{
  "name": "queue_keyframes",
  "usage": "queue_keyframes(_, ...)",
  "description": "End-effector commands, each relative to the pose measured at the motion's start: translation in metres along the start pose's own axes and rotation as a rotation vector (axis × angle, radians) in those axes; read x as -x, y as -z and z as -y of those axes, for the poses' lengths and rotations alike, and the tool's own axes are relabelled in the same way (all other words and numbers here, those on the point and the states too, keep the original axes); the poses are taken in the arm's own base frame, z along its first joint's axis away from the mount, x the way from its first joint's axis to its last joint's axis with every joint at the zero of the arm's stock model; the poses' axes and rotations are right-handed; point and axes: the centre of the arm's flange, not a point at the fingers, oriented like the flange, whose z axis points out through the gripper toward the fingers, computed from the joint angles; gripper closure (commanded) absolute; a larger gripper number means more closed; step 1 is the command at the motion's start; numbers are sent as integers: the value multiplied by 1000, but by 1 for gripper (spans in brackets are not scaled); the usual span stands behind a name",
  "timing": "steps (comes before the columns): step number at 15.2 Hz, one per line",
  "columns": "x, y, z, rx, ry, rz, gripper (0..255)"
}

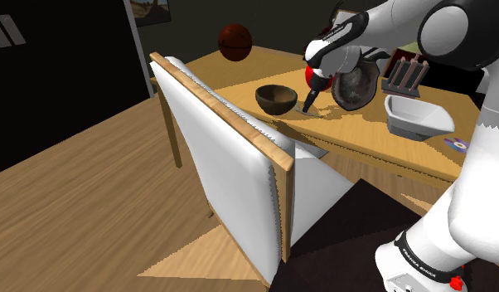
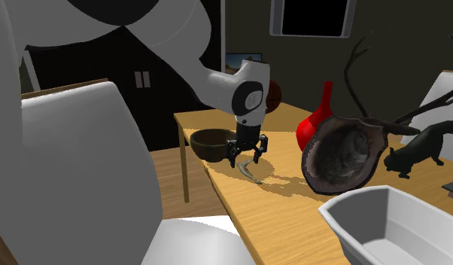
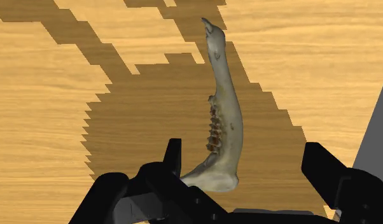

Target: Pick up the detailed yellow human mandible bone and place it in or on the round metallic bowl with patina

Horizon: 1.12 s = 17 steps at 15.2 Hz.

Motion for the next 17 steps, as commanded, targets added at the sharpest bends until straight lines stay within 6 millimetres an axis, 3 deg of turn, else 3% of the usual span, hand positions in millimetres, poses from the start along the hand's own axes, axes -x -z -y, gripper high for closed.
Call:
queue_keyframes(1, -8, -5, 7, 76, 15, -12, 0)
queue_keyframes(7, -8, -35, 5, 76, 15, -12, 0)
queue_keyframes(15, -8, -35, 5, 76, 15, -12, 0)
queue_keyframes(16, -8, -35, 5, 76, 15, -12, 255)
queue_keyframes(17, -8, -35, 5, 76, 15, -12, 255)
